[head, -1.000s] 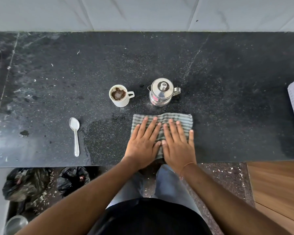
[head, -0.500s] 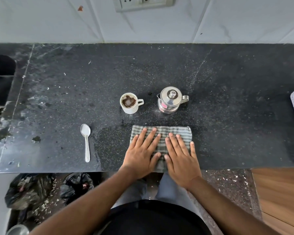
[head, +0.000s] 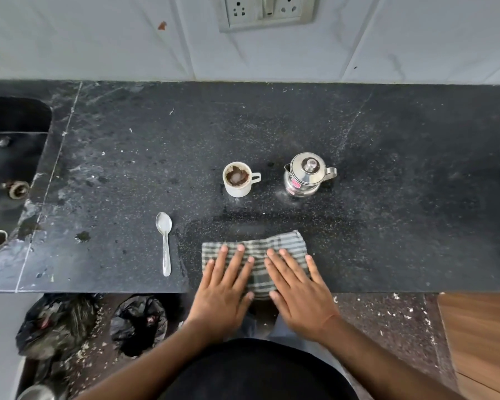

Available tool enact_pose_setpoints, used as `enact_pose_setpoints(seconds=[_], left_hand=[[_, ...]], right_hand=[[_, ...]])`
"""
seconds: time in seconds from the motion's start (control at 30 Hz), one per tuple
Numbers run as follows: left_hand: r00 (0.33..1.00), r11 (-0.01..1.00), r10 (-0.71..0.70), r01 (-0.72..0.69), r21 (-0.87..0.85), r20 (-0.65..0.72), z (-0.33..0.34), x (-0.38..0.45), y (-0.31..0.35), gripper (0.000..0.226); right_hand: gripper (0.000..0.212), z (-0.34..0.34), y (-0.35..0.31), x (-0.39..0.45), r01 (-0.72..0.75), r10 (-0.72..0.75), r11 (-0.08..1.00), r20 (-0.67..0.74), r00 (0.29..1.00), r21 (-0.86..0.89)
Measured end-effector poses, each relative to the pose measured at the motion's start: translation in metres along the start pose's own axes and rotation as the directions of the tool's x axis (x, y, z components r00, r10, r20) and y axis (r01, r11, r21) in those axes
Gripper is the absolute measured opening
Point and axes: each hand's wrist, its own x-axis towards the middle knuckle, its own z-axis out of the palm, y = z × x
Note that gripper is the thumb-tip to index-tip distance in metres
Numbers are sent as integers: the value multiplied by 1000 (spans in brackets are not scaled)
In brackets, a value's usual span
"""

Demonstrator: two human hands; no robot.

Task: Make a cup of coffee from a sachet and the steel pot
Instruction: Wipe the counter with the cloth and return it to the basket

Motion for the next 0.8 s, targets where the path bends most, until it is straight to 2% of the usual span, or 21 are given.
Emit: enact_pose_setpoints(seconds=[0.13, 0.33, 0.47, 0.63, 0.8], left_hand=[[998, 997, 60, -59, -43, 24, -13, 34, 18, 73], [999, 1000, 6, -6, 2, 44, -55, 86, -26, 69], [998, 999, -35, 36, -21, 52, -43, 65, -46, 70], [998, 998, -51, 50, -29, -38, -2, 5, -31, 74], [1000, 998, -13, 11, -58, -25, -4, 20, 3, 72]], right_hand=[[71, -6, 24, 7, -107, 108, 993, 12, 994, -43], [72, -17, 4, 77, -259, 260, 965, -15, 966, 25], [71, -13, -25, 83, -190, 190, 981, -12, 982, 38], [69, 1, -32, 32, -49, 49, 999, -6, 999, 19], [70, -1, -1, 8, -119, 120, 993, 9, 993, -10]])
